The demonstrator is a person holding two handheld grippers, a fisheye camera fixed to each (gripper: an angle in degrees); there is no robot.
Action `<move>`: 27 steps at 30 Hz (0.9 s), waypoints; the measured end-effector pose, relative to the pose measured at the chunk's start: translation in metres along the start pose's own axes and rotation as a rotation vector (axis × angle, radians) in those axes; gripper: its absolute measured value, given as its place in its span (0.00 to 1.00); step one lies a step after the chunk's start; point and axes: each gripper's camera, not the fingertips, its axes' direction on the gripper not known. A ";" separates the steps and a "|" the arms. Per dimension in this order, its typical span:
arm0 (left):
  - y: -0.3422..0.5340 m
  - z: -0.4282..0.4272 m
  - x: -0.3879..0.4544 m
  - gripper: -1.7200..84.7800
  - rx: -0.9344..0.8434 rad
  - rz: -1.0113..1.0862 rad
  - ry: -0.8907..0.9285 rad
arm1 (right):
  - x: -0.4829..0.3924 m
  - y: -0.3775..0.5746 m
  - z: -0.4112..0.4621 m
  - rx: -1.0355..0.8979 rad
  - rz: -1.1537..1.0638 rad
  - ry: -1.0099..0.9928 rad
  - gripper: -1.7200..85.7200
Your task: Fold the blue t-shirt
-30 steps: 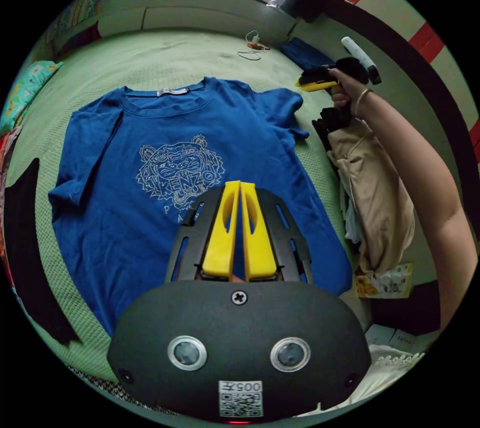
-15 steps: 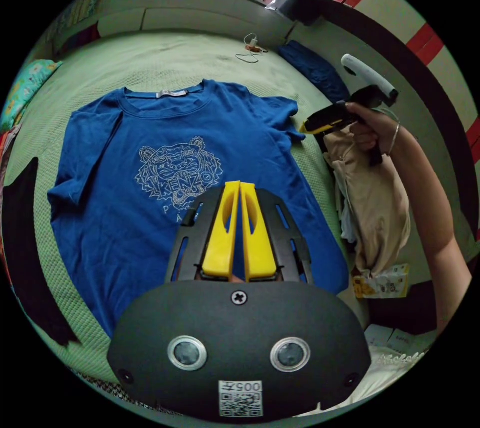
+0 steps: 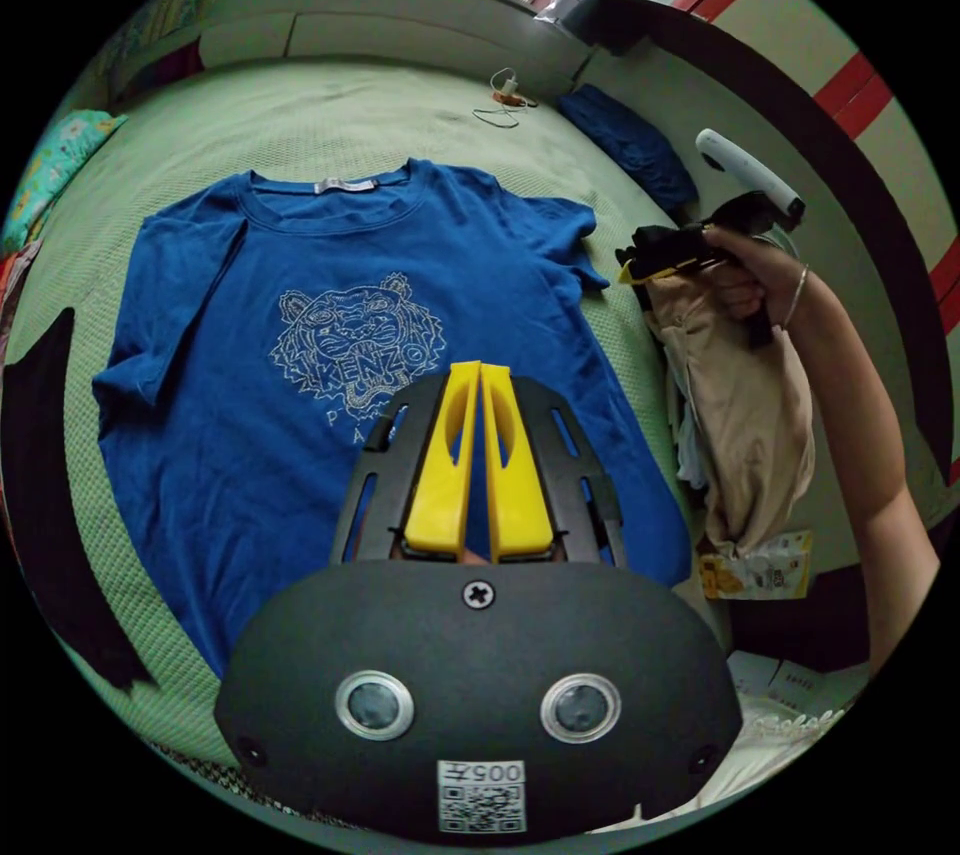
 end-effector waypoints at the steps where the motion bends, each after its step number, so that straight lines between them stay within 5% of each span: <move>1: -0.001 0.001 0.000 0.01 0.001 0.001 0.000 | 0.001 0.000 -0.001 0.004 0.003 -0.017 0.03; 6: -0.002 0.002 0.000 0.01 0.000 0.009 -0.004 | -0.004 -0.012 0.007 -0.002 0.005 -0.030 0.09; 22: -0.008 0.005 -0.013 0.01 -0.006 0.004 -0.004 | -0.023 -0.007 0.008 -0.107 0.008 0.196 0.01; 27: -0.010 0.003 -0.019 0.01 0.001 0.004 -0.011 | -0.014 0.004 -0.041 0.189 0.011 0.074 0.03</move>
